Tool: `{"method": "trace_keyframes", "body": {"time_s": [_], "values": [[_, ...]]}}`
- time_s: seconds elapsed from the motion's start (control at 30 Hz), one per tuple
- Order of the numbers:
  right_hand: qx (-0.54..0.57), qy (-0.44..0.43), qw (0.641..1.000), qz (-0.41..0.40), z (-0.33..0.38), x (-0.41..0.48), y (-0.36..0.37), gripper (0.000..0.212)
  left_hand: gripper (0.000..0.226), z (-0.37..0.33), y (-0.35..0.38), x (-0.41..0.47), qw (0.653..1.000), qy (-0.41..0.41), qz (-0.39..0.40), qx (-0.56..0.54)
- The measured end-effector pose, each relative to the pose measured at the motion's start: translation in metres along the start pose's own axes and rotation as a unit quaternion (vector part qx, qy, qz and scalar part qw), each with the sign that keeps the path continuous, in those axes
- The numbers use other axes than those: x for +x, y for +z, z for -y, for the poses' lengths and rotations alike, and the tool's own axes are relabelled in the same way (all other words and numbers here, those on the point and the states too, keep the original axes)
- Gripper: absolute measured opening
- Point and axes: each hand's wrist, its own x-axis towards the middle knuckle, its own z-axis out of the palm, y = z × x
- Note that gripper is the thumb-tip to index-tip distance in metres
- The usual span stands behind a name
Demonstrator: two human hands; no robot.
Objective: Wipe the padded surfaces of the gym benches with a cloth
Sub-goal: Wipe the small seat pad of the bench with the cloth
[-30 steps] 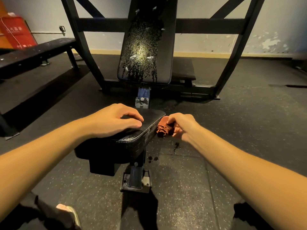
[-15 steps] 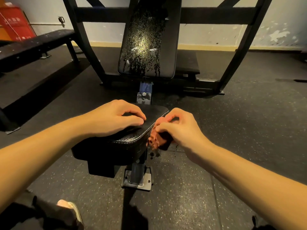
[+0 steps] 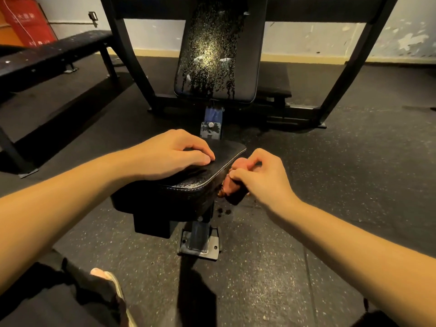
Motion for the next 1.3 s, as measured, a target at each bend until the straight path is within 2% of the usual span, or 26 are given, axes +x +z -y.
{"method": "trace_keyframes", "body": {"time_s": [0.07, 0.17, 0.23, 0.4, 0.5, 0.57, 0.73, 0.87, 0.9, 1.0, 1.07, 1.2, 1.23, 1.3], "values": [[-0.022, 0.001, 1.000, -0.012, 0.003, -0.004, 0.004, 0.020, 0.038, -0.001, 0.001, 0.000, 1.000, 0.000, -0.006, 0.001], [0.011, -0.041, 0.997, 0.060, 0.012, -0.028, 0.014, 0.021, 0.037, 0.001, 0.001, 0.001, 1.000, 0.009, -0.012, -0.010], [0.025, -0.050, 0.995, 0.079, 0.014, -0.038, 0.014, 0.022, 0.037, 0.001, 0.001, 0.001, 1.000, 0.008, -0.010, -0.018], [0.014, 0.020, 1.000, -0.003, 0.008, -0.024, 0.014, 0.022, 0.037, 0.000, 0.000, 0.000, 1.000, -0.001, -0.004, -0.003], [0.066, 0.025, 0.995, 0.071, 0.018, -0.046, 0.026, 0.021, 0.036, 0.001, 0.001, 0.000, 1.000, 0.000, -0.018, 0.001], [0.026, -0.001, 0.996, 0.087, 0.023, -0.055, 0.028, 0.018, 0.036, 0.001, 0.001, 0.000, 1.000, -0.005, -0.019, 0.001], [0.036, 0.043, 0.998, -0.015, 0.022, -0.022, 0.015, 0.014, 0.036, 0.000, 0.001, -0.002, 1.000, -0.002, -0.010, 0.007], [0.022, -0.012, 0.997, 0.071, 0.028, -0.051, 0.027, 0.011, 0.041, 0.001, 0.001, -0.003, 1.000, -0.003, -0.015, -0.001], [0.011, -0.012, 0.998, 0.066, 0.026, -0.049, 0.025, 0.011, 0.043, 0.001, 0.002, -0.003, 1.000, -0.006, -0.014, -0.002], [-0.003, 0.036, 0.999, -0.028, 0.013, -0.012, 0.011, 0.010, 0.035, 0.000, 0.001, -0.001, 1.000, -0.007, -0.004, 0.014], [-0.027, 0.031, 0.998, -0.053, 0.012, -0.006, 0.010, 0.010, 0.024, 0.001, 0.001, -0.002, 1.000, 0.000, 0.002, 0.027], [0.003, -0.018, 0.999, 0.052, 0.016, -0.037, 0.020, 0.009, 0.024, 0.004, 0.002, -0.002, 0.999, 0.015, -0.008, 0.034], [-0.003, -0.017, 0.998, 0.058, 0.014, -0.035, 0.018, 0.009, 0.025, 0.005, 0.002, -0.002, 0.999, 0.014, -0.008, 0.032], [-0.056, 0.011, 0.998, 0.009, 0.004, -0.006, 0.011, 0.007, 0.024, 0.005, 0.001, -0.001, 0.999, 0.008, -0.003, 0.031]]}}
